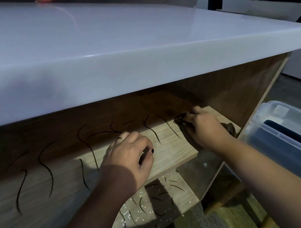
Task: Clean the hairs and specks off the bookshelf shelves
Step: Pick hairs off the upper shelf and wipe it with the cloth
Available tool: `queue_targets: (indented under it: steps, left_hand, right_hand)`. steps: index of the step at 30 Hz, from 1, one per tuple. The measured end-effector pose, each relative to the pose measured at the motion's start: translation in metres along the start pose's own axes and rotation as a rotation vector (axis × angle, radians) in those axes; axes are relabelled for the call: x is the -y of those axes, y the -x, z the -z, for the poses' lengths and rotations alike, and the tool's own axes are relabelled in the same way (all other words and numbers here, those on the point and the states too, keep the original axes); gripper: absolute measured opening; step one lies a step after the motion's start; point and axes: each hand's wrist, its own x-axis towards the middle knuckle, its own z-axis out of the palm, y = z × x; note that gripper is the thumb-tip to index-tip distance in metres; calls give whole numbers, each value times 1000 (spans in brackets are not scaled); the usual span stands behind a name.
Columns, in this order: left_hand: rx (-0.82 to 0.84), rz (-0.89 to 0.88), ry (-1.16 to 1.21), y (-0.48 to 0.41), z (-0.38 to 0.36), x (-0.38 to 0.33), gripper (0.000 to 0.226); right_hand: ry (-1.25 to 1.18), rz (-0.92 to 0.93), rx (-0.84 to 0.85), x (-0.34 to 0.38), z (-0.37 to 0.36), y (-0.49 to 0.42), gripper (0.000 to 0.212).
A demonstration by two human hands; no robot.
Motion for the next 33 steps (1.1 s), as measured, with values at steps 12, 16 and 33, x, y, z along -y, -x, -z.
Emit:
queue_targets:
  steps: [12,16,33]
  left_hand:
    - [13,19,-28,2,1,1,23]
    - [5,32,-20,2,1,1,23]
    - [-7,22,-29,2,1,-1,23]
  right_hand:
    - [156,-179,128,-39,-16,-70,28]
    - [104,-85,81,-26,-8,-44,30]
    - [167,-240,181,-39,-31,-92,42]
